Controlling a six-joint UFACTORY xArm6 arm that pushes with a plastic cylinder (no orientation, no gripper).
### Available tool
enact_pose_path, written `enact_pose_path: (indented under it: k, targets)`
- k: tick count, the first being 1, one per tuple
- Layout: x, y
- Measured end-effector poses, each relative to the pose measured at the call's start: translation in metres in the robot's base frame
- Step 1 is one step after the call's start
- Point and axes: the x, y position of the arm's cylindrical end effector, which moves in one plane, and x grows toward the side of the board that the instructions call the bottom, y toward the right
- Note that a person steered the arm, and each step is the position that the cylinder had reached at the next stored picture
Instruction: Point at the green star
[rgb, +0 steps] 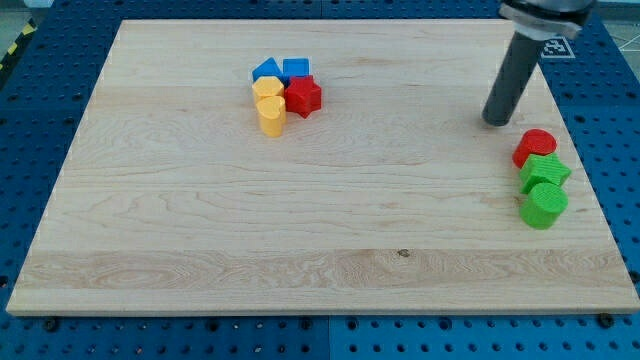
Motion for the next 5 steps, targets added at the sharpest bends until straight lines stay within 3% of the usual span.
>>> enact_pose_path:
  k: [4, 5]
  targets:
    - [0.038, 0.105]
    - [0.049, 0.106]
